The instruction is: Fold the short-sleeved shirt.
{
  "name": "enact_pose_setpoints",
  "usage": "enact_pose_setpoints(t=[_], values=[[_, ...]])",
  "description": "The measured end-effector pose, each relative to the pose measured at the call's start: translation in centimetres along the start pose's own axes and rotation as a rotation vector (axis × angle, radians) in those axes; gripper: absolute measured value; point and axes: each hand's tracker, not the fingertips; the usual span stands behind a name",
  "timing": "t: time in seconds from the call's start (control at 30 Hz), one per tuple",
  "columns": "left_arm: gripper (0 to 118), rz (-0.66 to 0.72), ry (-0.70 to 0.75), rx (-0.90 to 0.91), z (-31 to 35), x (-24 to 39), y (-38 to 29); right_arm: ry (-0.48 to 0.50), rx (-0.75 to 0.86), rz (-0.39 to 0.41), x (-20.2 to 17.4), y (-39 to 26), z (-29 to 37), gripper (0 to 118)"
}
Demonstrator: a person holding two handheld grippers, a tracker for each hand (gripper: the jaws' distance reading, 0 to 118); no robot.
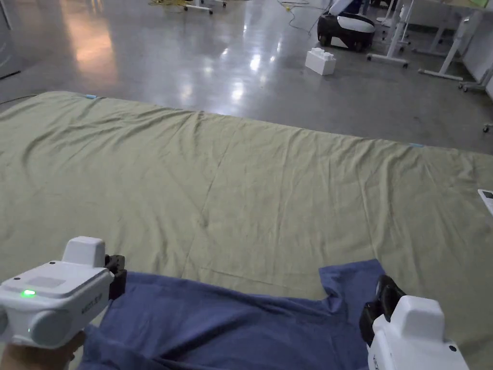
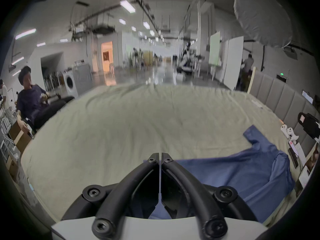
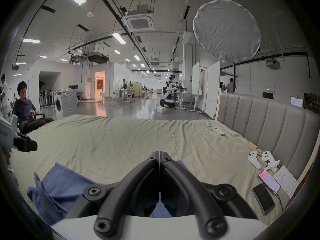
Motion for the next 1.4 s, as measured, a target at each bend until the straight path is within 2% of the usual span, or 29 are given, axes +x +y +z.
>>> enact_pose_setpoints(t=[0.03, 0.07, 0.13, 0.23, 0.27, 0.3, 0.47, 0.57, 0.63, 0.8, 0.83, 0.87, 0.9, 1.07, 1.13, 1.17, 1.2, 1.23, 1.27, 1.33, 1.4], values=[[3, -0.006, -0.008, -0.030, -0.9, 0.1, 0.4, 0.004, -0.011, 0.003, 0.0, -0.2, -0.2, 1], [12, -0.007, -0.002, -0.058, -2.3, -0.6, 0.6, 0.004, -0.020, 0.006, 0.1, -0.4, -0.5, 1], [16, -0.021, -0.006, -0.151, -4.8, -1.4, 1.1, 0.003, -0.044, 0.016, 0.2, -0.7, -0.8, 1], [78, -0.018, -0.025, -0.242, -8.1, -1.8, 1.7, 0.000, -0.075, 0.022, 0.4, -1.3, -1.2, 1], [91, -0.012, -0.027, -0.258, -9.1, -1.8, 1.8, -0.002, -0.087, 0.023, 0.5, -1.5, -1.4, 1], [92, -0.008, -0.024, -0.264, -10.0, -1.9, 1.9, -0.002, -0.098, 0.024, 0.6, -1.7, -1.5, 1], [91, 0.011, -0.035, -0.374, -14.1, -1.6, 1.4, -0.023, -0.164, 0.010, 1.3, -3.0, -1.9, 1], [85, -0.005, -0.029, -0.439, -15.8, -1.0, 0.5, -0.032, -0.189, 0.011, 1.6, -3.5, -2.1, 1], [84, -0.030, -0.010, -0.406, -15.5, -0.2, 0.5, -0.036, -0.202, 0.010, 1.7, -3.8, -2.2, 1], [47, -0.119, -0.001, -0.358, -14.7, 1.6, 0.2, -0.039, -0.238, -0.013, 2.2, -4.4, -2.7, 1], [37, -0.136, -0.001, -0.351, -14.6, 1.6, 0.2, -0.040, -0.245, -0.014, 2.3, -4.5, -2.9, 1], [15, -0.145, -0.008, -0.349, -14.4, 1.8, 0.2, -0.045, -0.252, -0.013, 2.5, -4.6, -3.3, 1], [6, -0.144, -0.016, -0.345, -14.3, 2.0, 0.3, -0.055, -0.259, -0.010, 2.7, -4.7, -3.7, 1], [4, -0.109, -0.033, -0.322, -13.0, 1.6, 0.5, -0.070, -0.339, -0.028, 5.7, -4.4, -7.3, 2], [4, -0.086, -0.038, -0.307, -12.6, 0.8, 0.7, -0.053, -0.432, -0.011, 7.4, -4.2, -9.8, 2], [4, -0.081, -0.041, -0.300, -12.2, 0.6, 0.8, -0.034, -0.477, -0.008, 8.2, -4.2, -11.1, 6], [4, -0.076, -0.043, -0.292, -11.9, 0.4, 1.0, -0.006, -0.524, -0.026, 9.0, -4.2, -12.5, 15], [4, -0.073, -0.042, -0.284, -11.7, 0.3, 1.1, 0.017, -0.578, -0.017, 9.5, -4.3, -13.7, 27], [4, -0.071, -0.043, -0.276, -11.4, 0.2, 1.2, 0.039, -0.644, -0.003, 10.1, -4.5, -15.1, 44], [4, -0.074, -0.043, -0.267, -10.8, 0.2, 1.5, 0.036, -0.686, 0.026, 10.8, -4.9, -17.4, 67], [4, -0.092, -0.041, -0.251, -10.4, 0.4, 1.6, 0.021, -0.724, 0.075, 11.0, -5.6, -19.5, 78]])
